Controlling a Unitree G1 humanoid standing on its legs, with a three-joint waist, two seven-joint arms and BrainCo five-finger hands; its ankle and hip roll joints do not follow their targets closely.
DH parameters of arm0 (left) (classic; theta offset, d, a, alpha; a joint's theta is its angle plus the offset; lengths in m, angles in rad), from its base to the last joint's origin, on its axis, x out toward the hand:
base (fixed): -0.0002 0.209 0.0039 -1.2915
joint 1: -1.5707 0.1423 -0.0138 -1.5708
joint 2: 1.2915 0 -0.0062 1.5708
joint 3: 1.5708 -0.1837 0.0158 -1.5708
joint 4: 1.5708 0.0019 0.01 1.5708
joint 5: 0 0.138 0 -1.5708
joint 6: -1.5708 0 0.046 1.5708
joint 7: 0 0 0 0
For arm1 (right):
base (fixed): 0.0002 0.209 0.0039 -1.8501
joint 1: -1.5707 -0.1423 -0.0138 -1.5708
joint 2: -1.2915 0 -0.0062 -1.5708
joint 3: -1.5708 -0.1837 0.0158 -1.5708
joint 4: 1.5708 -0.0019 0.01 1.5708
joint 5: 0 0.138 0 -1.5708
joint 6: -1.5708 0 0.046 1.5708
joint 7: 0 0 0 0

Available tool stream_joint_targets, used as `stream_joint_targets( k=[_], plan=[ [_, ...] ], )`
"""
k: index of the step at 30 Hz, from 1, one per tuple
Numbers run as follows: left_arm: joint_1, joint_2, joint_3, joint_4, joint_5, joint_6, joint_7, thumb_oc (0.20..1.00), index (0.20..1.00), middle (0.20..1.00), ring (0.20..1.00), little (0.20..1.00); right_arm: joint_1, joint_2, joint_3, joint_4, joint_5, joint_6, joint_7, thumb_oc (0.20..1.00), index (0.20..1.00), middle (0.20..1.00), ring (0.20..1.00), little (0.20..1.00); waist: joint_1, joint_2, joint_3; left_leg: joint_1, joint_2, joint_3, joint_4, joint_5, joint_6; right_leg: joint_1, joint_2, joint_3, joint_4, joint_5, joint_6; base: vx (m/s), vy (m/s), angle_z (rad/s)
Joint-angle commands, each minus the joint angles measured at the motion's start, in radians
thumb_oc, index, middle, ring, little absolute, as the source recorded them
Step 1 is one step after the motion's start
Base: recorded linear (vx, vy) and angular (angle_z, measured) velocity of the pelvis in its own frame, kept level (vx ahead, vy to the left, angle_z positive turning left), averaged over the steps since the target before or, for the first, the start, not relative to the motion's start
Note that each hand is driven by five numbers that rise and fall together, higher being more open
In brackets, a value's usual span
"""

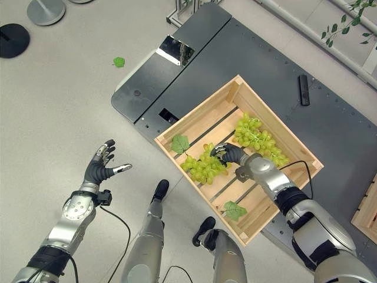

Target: Pick up the fruits from the basket on one side to the basket on the other side

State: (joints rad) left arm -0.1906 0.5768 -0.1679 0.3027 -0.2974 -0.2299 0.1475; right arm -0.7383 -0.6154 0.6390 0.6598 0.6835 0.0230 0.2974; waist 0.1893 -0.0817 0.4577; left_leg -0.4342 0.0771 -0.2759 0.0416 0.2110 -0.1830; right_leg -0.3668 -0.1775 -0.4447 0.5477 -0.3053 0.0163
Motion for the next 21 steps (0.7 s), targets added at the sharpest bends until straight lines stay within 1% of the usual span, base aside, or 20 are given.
stream_joint_targets(
  k=[1,3,6,10,13,16,19,21],
  plan=[
    [-0.048,0.004,0.016,-0.014,-0.018,-0.046,-0.015,1.000,1.000,1.000,1.000,1.000,-0.078,-0.018,-0.047,-0.054,0.131,-0.046,0.011,0.200,0.200,0.200,0.200,0.200,-0.002,-0.015,0.053,0.119,-0.033,0.054,-0.007,-0.092,0.061,0.095,-0.007,0.013,-0.280,0.223,0.097,-0.02,0.044,0.04],
    [-0.027,0.006,0.024,-0.018,-0.025,-0.046,-0.020,1.000,1.000,1.000,1.000,1.000,-0.075,-0.006,-0.069,-0.035,0.162,-0.045,0.002,0.200,0.200,0.200,0.200,0.200,-0.006,-0.012,0.037,0.127,-0.033,0.065,-0.002,-0.099,0.064,0.102,-0.008,0.025,-0.294,0.231,0.101,-0.02,0.064,-0.02],
    [-0.016,0.006,0.024,-0.016,-0.025,-0.045,-0.025,1.000,1.000,1.000,1.000,1.000,-0.061,-0.001,-0.093,-0.038,0.186,-0.041,-0.006,0.200,0.200,0.200,0.200,0.200,-0.012,-0.009,0.024,0.137,-0.032,0.072,-0.005,-0.100,0.064,0.113,-0.010,0.027,-0.305,0.236,0.103,0.00,0.037,-0.14],
    [-0.001,0.006,0.023,-0.016,-0.029,-0.047,-0.030,1.000,1.000,1.000,1.000,1.000,-0.052,0.016,-0.133,-0.029,0.232,-0.052,-0.028,0.200,0.200,0.200,0.200,0.200,-0.025,-0.002,0.002,0.153,-0.034,0.087,-0.003,-0.109,0.065,0.132,-0.010,0.035,-0.328,0.246,0.107,0.01,0.042,-0.03],
    [0.020,0.013,0.032,-0.018,-0.034,-0.047,-0.028,1.000,1.000,1.000,1.000,1.000,-0.061,0.033,-0.155,-0.022,0.263,-0.055,-0.046,0.200,0.200,0.200,0.200,0.200,-0.035,-0.004,-0.012,0.164,-0.033,0.107,0.017,-0.125,0.072,0.135,-0.008,0.065,-0.330,0.253,0.109,0.00,0.046,-0.14],
    [0.031,0.012,0.037,-0.021,-0.037,-0.045,-0.030,1.000,1.000,1.000,1.000,1.000,-0.063,0.036,-0.172,-0.020,0.271,-0.056,-0.055,0.200,0.200,0.200,0.200,0.200,-0.041,-0.003,-0.019,0.169,-0.033,0.115,0.020,-0.130,0.073,0.140,-0.008,0.073,-0.335,0.254,0.110,0.01,0.031,-0.21],
    [0.048,0.008,0.037,-0.027,-0.043,-0.046,-0.033,1.000,1.000,1.000,1.000,1.000,-0.067,0.049,-0.221,-0.038,0.325,-0.072,-0.077,0.200,0.200,0.200,0.200,0.200,-0.056,0.002,-0.034,0.180,-0.032,0.129,0.024,-0.137,0.075,0.146,-0.008,0.081,-0.342,0.255,0.112,0.02,0.026,-0.09],
    [0.054,0.007,0.038,-0.028,-0.044,-0.043,-0.034,1.000,1.000,1.000,1.000,1.000,-0.065,0.050,-0.232,-0.050,0.333,-0.076,-0.081,0.200,0.200,0.200,0.200,0.200,-0.060,0.003,-0.039,0.183,-0.032,0.133,0.025,-0.140,0.075,0.147,-0.008,0.085,-0.341,0.254,0.112,0.01,0.028,-0.05]
  ],
)
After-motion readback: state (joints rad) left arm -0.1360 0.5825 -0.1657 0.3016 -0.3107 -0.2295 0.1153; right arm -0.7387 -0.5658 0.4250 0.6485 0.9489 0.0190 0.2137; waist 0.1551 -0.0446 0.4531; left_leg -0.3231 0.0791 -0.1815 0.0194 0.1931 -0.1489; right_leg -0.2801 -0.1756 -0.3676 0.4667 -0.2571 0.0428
